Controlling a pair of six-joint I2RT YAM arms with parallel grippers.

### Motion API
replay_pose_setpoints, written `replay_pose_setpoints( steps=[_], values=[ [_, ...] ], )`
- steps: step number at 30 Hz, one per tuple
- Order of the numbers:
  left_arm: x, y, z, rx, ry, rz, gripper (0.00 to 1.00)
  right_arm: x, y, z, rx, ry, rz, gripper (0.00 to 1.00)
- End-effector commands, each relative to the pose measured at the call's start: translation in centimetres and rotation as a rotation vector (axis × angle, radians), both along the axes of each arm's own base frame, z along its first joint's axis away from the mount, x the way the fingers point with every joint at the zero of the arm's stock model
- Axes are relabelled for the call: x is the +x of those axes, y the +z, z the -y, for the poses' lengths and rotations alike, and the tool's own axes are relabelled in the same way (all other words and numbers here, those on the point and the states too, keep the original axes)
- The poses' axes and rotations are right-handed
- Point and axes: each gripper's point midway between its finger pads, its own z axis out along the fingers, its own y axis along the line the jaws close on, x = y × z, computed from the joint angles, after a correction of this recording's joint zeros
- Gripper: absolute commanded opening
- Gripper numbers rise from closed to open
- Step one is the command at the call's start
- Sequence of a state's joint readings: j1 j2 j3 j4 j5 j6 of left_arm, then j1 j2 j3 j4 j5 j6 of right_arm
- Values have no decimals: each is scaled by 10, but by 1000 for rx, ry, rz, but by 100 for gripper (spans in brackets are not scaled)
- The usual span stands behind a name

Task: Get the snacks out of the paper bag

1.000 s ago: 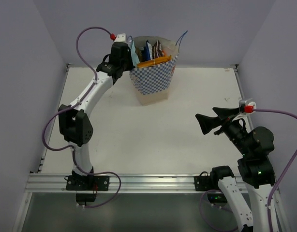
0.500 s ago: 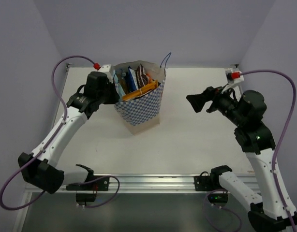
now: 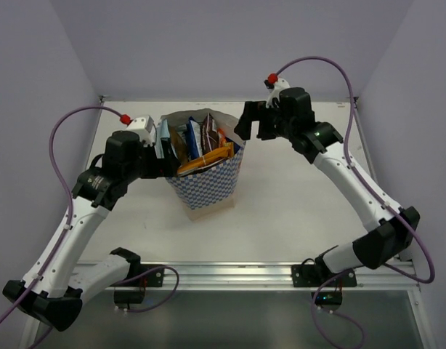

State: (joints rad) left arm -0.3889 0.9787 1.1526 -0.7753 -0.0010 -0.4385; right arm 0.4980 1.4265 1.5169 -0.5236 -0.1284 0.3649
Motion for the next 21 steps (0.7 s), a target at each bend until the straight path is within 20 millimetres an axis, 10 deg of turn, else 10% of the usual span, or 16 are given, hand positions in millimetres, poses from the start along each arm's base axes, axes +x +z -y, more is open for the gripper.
replay_pose_setpoints(
  steps=[1, 7, 12, 21],
  values=[
    [-4, 10, 1, -11, -11, 20, 100, 13, 4, -4, -7, -55, -4, 99],
    [-1, 36, -6, -4, 16, 101, 99, 53, -24, 1, -94, -169, -7, 90],
    [-3, 53, -12, 7, 22, 146, 96, 66, -53, -7, -163, -140, -60, 62],
    [-4, 89, -12, 32, -40, 292, 95, 68, -45, -4, -200, -117, -15, 3]
  ],
)
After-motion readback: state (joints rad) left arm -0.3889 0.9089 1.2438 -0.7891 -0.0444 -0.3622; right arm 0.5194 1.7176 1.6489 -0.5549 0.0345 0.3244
